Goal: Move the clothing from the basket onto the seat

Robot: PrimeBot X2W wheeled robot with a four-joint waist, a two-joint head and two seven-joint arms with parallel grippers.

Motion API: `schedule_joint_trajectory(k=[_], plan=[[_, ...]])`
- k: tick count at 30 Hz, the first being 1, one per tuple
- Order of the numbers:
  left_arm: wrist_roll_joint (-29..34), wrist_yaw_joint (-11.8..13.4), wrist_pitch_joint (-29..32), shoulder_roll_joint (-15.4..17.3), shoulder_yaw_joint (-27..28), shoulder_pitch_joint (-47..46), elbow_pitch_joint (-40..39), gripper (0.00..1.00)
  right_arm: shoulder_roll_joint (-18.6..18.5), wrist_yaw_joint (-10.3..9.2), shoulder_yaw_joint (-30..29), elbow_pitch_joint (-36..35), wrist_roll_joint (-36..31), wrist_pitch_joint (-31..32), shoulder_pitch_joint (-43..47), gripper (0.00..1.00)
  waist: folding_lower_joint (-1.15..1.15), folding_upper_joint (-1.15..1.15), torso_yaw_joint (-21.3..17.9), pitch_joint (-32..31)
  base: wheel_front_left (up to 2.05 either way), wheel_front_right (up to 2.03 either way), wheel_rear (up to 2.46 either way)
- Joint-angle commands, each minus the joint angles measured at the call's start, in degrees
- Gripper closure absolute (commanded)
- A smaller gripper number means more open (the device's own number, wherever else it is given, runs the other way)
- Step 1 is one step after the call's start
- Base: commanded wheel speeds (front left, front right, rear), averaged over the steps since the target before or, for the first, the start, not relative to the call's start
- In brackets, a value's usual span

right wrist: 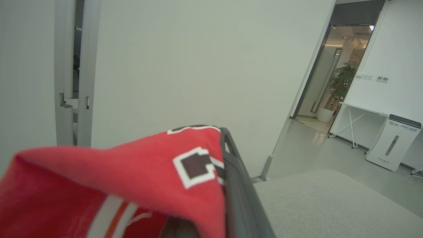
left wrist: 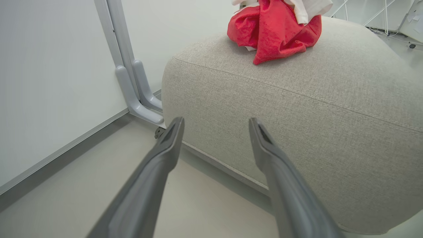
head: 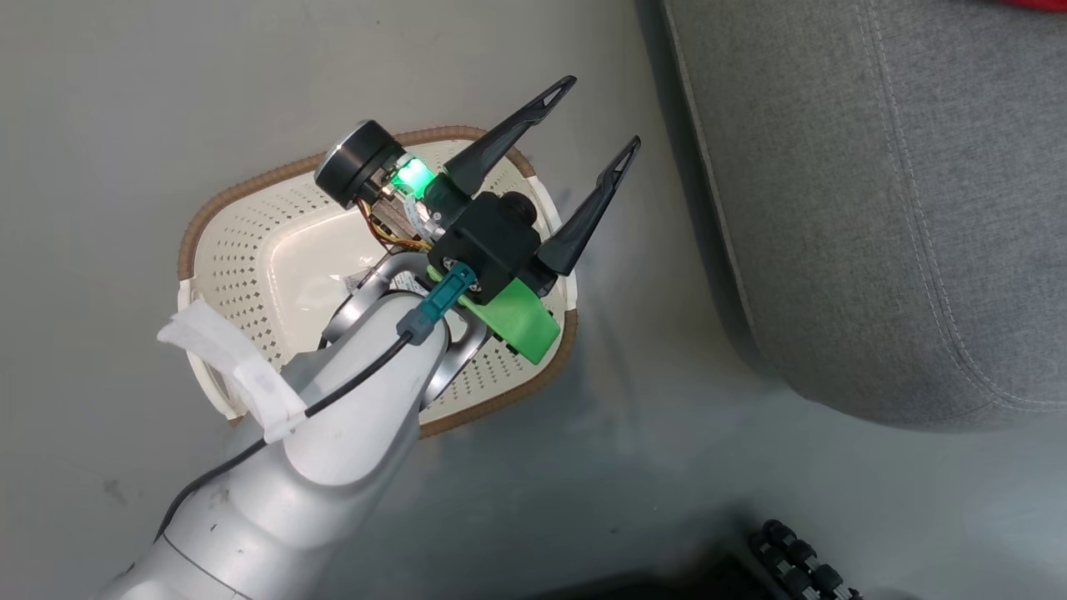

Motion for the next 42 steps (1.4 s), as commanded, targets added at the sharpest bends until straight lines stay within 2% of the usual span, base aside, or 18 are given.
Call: schedule_joint_trajectory(k=[1,10,17,18,20,33,42], plan=[[0.5,-0.2,-0.2,0.3,0.2,-0.9,-0.3,0.00,0.2,-0.04,-0.3,1.4,-0.2,-0.1,1.6,1.00,0.00,0.00,0.7,0.8,0.00,0.00,0.00],[0.7,-0.2,-0.2,0.7,0.8,-1.2,-0.5,0.00,3.1,-0.04,-0.3,7.3,0.8,-0.1,8.3,1.00,0.00,0.00,1.3,1.4,0.00,0.00,0.00],[0.6,0.0,-0.2,0.7,1.4,-0.6,-0.4,0.00,5.1,-0.04,-0.6,6.2,1.2,-0.1,11.8,1.00,0.00,0.00,1.2,0.5,0.00,0.00,0.00],[0.5,0.0,-0.2,0.7,1.5,-0.3,-0.4,0.00,5.4,-0.04,-0.5,5.8,1.2,-0.1,12.2,0.57,0.00,0.00,1.2,0.1,0.00,0.00,0.00],[0.2,0.2,-0.2,0.7,2.0,0.3,-0.5,0.00,5.8,-0.04,0.1,4.4,0.8,-0.1,13.7,0.00,0.00,0.00,1.1,-0.8,0.00,0.00,0.00],[-1.6,1.5,-0.2,0.2,5.9,6.8,-0.9,0.00,9.2,-0.04,1.3,-2.9,0.9,-0.1,27.9,0.00,0.00,0.00,1.1,-9.9,0.00,0.00,0.00],[-3.1,2.9,-0.2,0.1,11.6,13.8,-2.0,0.00,14.1,-0.04,3.8,-12.0,1.7,-0.1,38.1,0.00,0.00,0.00,3.0,-16.4,0.00,0.00,0.00]])
